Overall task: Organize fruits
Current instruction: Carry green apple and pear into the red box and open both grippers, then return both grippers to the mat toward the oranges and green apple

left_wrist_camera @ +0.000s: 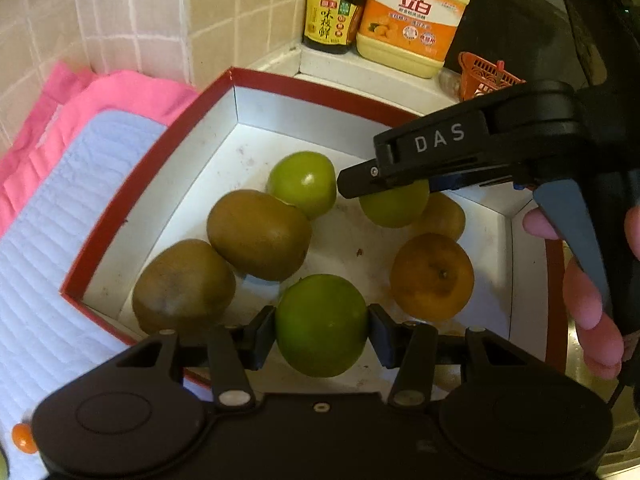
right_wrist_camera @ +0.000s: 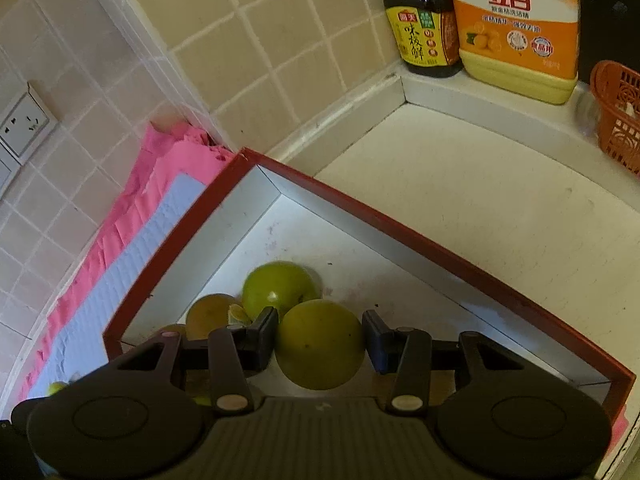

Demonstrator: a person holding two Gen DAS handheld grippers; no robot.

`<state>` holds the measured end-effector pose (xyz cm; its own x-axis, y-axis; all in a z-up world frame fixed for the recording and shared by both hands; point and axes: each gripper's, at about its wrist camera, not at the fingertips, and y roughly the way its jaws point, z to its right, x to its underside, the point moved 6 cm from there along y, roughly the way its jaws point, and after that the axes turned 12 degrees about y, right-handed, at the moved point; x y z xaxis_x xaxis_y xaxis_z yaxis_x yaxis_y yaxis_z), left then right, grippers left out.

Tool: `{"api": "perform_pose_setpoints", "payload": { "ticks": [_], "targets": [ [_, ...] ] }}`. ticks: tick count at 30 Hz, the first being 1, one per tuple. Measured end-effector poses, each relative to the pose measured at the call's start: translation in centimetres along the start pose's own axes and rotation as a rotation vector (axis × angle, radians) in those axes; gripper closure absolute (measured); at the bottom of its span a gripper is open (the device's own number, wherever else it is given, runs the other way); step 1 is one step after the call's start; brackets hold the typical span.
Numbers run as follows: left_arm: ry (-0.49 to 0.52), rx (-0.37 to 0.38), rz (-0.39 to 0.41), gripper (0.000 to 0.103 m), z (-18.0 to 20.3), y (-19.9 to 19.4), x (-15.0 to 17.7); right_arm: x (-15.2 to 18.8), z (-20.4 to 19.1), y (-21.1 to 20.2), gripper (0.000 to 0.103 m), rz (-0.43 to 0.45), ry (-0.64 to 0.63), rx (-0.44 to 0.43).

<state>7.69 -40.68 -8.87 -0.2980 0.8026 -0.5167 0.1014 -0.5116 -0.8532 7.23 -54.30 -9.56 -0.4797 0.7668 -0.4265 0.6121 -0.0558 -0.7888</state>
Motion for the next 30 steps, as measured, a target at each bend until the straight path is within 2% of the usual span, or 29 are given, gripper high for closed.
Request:
{"api": "perform_pose_setpoints", "payload": {
  "ticks": [10, 11, 12, 15, 19, 24, 26, 30],
  "targets": [
    [0.003, -0.027, 0.001, 0.043, 0.0, 0.0, -0.1, 0.1, 0.3, 0.4, 0.055, 0.0, -0.025, 0.03],
    [-0.004, -0.029, 0.014, 0.042, -0.1, -0.3, -0.3, 0.0, 0.4, 0.4, 0.055, 0.001, -0.025, 0.031],
    [-0.011, -0.029, 0.025, 0.033, -0.2, -0.6, -0.4, 0.0, 0.4, 0.4, 0.055, 0.0, -0.023, 0.031],
    [-0.017, -0.047, 0.046, 0.03, -0.6, -1.9, -0.4, -0.2, 0.5, -0.1, 0.053, 0.002, -0.002, 0.026],
    [-0.024, -0.078, 0.096, 0.03, -1.3, -5.3, 0.1, -0.9, 0.5, -2.4, 0.052, 0.05, 0.018, 0.004],
    [-0.062, -0.163, 0.168, 0.029, -3.2, -11.1, 1.8, -2.0, -0.4, -6.3, 0.05, 0.118, 0.016, -0.021],
    [-0.085, -0.215, 0.196, 0.029, -4.6, -13.8, 2.9, -2.2, -1.4, -8.2, 0.039, 0.158, -0.001, -0.031],
    [-0.154, -0.328, 0.248, 0.029, -7.3, -19.4, 5.7, -2.4, -4.3, -12.1, 0.027, 0.261, -0.072, -0.041]
  ]
}}
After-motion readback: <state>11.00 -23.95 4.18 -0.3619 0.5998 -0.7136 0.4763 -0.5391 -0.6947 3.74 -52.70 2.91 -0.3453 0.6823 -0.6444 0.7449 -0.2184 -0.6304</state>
